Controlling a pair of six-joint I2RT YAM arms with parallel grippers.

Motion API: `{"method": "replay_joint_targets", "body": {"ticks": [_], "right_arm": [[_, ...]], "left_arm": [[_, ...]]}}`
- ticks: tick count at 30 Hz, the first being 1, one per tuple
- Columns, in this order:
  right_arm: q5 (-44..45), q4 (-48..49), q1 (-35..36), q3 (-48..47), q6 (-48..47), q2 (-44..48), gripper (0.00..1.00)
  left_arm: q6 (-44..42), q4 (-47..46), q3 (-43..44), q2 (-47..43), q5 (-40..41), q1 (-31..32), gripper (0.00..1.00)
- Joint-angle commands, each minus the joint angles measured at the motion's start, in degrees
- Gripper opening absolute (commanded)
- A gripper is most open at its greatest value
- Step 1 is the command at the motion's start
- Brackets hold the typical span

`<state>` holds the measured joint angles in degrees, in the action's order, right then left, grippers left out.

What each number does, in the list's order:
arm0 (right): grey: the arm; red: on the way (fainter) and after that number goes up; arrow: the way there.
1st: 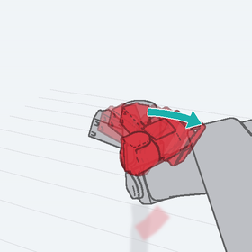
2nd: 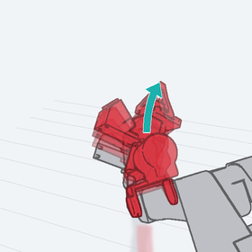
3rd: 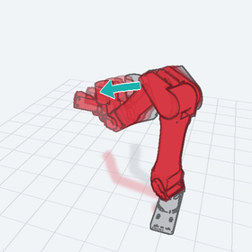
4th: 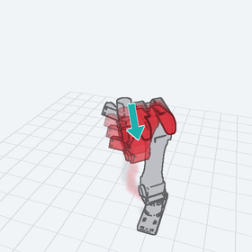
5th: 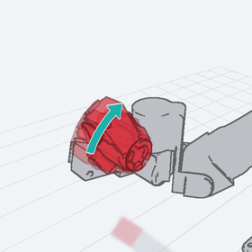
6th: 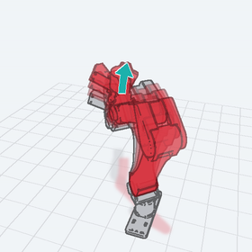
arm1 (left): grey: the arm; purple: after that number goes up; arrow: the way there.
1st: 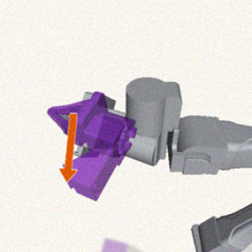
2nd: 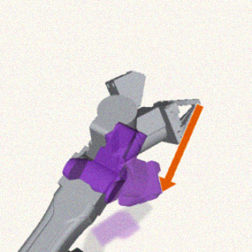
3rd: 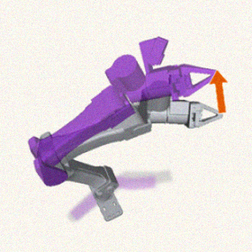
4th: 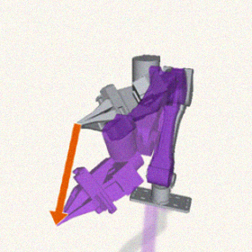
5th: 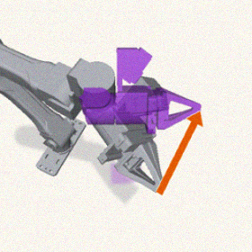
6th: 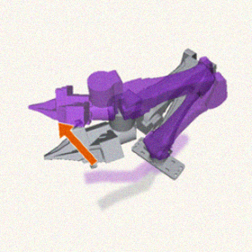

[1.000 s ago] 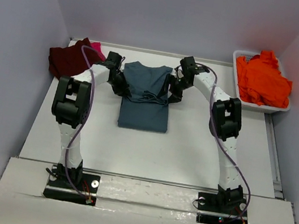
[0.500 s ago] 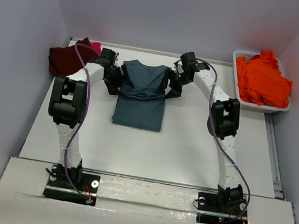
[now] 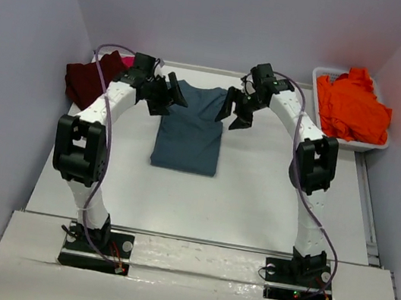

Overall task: Fold and stack the t-shirts
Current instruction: Fold the tshirt

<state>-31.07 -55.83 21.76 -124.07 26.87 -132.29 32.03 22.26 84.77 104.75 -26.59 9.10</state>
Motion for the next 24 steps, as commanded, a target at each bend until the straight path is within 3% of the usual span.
{"method": "replay_joint_targets", "body": {"ticks": [1,5,7,15,19,24], "right_arm": [[-1.45,2.48,-0.23,3.04,0.72,7.04,0.71],[-3.91,2.74,1.09,4.71,2.13,7.04,0.61],[-5.31,4.06,1.8,6.99,3.35,6.78,0.49],[-8.83,9.77,5.75,16.83,5.99,5.82,0.34],[-9.97,10.4,5.75,13.78,5.82,1.08,0.32],[-10.76,5.83,5.75,0.1,4.59,-8.32,0.3]], "left_arm": [[-2.41,3.23,-1.79,-5.34,-0.83,1.88,0.84],[-1.89,4.72,-5.66,-6.49,-1.18,5.83,0.84],[-0.75,4.9,-8.11,-7.1,-1.53,7.15,0.84],[2.16,2.09,-20.42,-10.0,-1.1,9.62,0.83],[2.68,1.38,-21.58,-8.96,-0.14,9.62,0.83],[2.07,1.91,-21.4,-5.26,0.66,9.62,0.83]]}}
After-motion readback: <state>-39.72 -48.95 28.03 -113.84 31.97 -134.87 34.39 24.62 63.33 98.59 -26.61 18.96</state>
